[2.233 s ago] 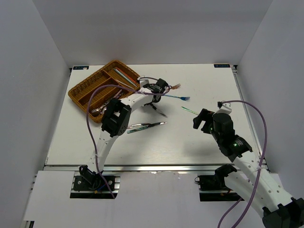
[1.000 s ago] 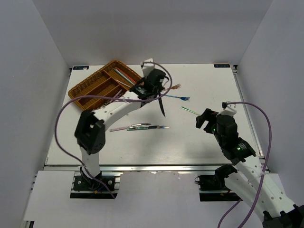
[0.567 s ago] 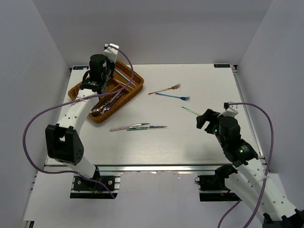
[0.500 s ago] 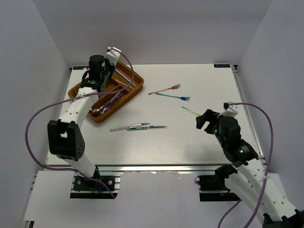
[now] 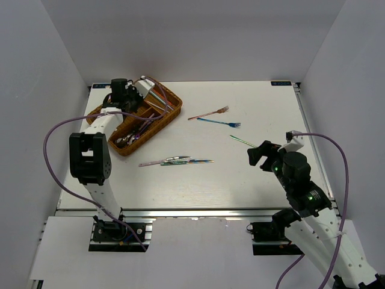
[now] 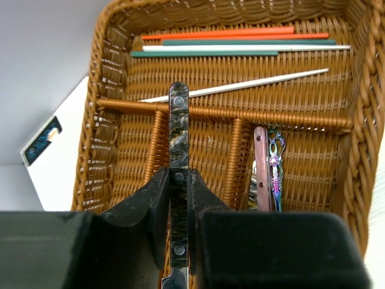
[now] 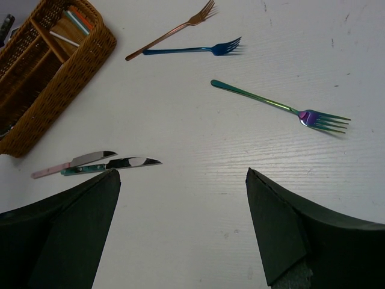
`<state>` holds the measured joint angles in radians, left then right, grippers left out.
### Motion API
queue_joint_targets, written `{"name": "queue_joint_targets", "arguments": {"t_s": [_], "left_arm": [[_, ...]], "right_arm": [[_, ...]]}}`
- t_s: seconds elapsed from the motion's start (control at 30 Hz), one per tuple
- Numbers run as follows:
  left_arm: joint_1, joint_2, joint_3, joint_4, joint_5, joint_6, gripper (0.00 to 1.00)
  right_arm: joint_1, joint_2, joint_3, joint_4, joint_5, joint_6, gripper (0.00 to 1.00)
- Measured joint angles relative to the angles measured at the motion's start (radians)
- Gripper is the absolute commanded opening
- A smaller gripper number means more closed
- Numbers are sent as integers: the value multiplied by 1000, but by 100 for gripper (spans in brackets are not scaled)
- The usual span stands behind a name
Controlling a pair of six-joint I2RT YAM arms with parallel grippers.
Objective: Sort the eating utensils into containers
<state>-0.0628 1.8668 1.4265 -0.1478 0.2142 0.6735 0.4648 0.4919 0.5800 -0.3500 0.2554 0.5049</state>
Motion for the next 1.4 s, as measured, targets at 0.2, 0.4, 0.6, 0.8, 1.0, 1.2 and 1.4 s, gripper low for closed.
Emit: {"name": "queue_joint_targets", "arguments": {"t_s": [0.2, 0.4, 0.6, 0.8, 1.0, 1.2, 1.4], "left_arm": [[47, 35, -11, 26, 63, 5, 4], [101, 101, 0, 57, 121, -32, 31], [122, 125, -2, 77, 132, -78, 98], [124, 45, -65, 143, 125, -168, 98], [125, -140, -27, 171, 43, -517, 98], [45, -326, 52, 63, -44, -793, 98], [-319, -561, -169, -126, -485, -1104, 98]], "right_arm": [[0, -6, 0, 2, 3, 0, 89], [0, 17, 0, 7, 1, 0, 89], [0, 23, 0, 13, -1, 0, 89], [0, 44, 0, 18, -5, 0, 89], [0, 86, 5, 50, -8, 0, 89], [0, 207, 28, 76, -34, -7, 89], [0, 293, 33, 51, -57, -31, 89]]}}
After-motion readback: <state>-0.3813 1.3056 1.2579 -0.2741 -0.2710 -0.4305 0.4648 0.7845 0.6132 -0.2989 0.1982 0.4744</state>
